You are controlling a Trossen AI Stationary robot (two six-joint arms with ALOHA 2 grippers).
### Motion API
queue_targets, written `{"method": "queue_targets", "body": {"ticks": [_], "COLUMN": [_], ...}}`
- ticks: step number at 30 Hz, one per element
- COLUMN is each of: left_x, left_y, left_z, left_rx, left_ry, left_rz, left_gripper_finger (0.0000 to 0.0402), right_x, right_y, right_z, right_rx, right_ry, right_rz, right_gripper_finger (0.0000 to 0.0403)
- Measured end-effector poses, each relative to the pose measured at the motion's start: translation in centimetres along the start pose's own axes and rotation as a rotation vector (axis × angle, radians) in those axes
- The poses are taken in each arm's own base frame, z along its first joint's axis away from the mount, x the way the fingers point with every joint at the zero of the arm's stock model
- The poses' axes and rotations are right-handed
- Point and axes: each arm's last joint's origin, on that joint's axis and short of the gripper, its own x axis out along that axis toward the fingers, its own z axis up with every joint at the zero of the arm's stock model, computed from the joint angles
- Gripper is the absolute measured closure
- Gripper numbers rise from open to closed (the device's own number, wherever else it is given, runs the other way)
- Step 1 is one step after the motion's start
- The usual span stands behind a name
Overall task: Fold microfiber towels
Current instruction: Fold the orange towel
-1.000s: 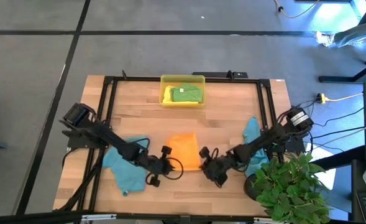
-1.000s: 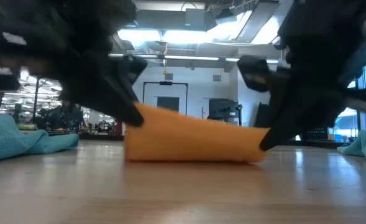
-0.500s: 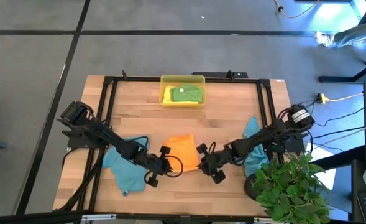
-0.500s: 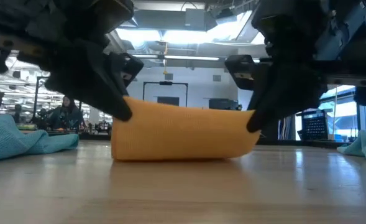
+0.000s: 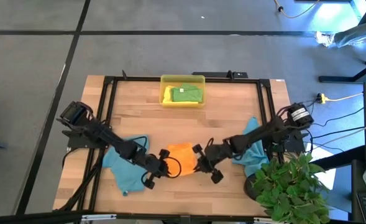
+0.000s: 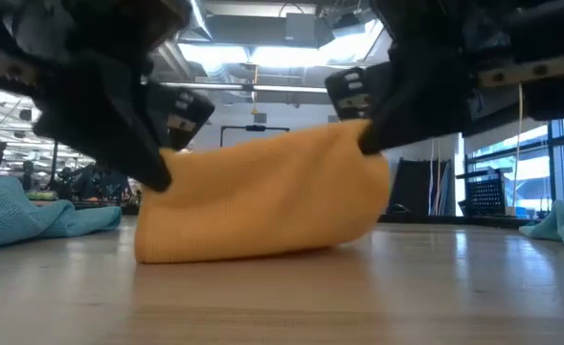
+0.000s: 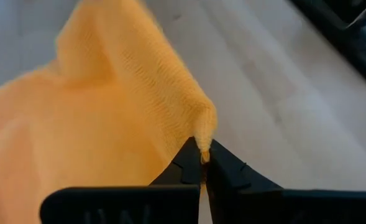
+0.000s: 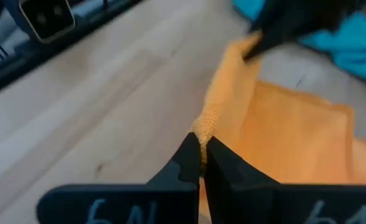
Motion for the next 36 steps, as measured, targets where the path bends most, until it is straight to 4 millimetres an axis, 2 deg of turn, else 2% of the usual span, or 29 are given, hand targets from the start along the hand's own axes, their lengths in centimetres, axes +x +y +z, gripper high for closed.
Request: {"method": "queue_targets", "body": {"ticks": [5,10,14,20,24,30,36], "left_x": [-0.8,-3.4,-4.8,-4.6,-4.5,-4.3,-4.3], "left_y": [1.3,2.7,4.3,6.7,7.7,8.1,8.2], "left_z": [-1.7,-3.7,-5.3,-6.9,-7.4,-7.8,-8.0], "left_rx": [-0.035,-0.076,-0.16,-0.244,-0.274,-0.286,-0.295], "left_ry": [-0.037,-0.177,-0.217,-0.155,-0.133,-0.108,-0.096], "left_rz": [0.01,0.051,0.121,0.183,0.2,0.199,0.228], "left_gripper_finger": [0.0401,0.0401,0.0401,0.0401,0.0401,0.0401,0.0398], "right_x": [-0.6,-1.6,-2.3,-2.5,-1.9,-0.8,-0.8], "right_y": [-2.8,-4.9,-6.4,-7.7,-8.1,-8.6,-9.1], "right_z": [-1.6,-4.1,-5.2,-6.4,-7.7,-9.1,-9.6], "right_rx": [0.051,0.133,0.175,0.245,0.283,0.322,0.359], "right_ry": [-0.035,-0.091,-0.111,-0.063,-0.025,-0.01,-0.015], "right_rz": [-0.049,-0.113,-0.18,-0.269,-0.283,-0.327,-0.344], "right_gripper_finger": [0.0397,0.0397,0.0397,0.0397,0.0397,0.0397,0.0383]}}
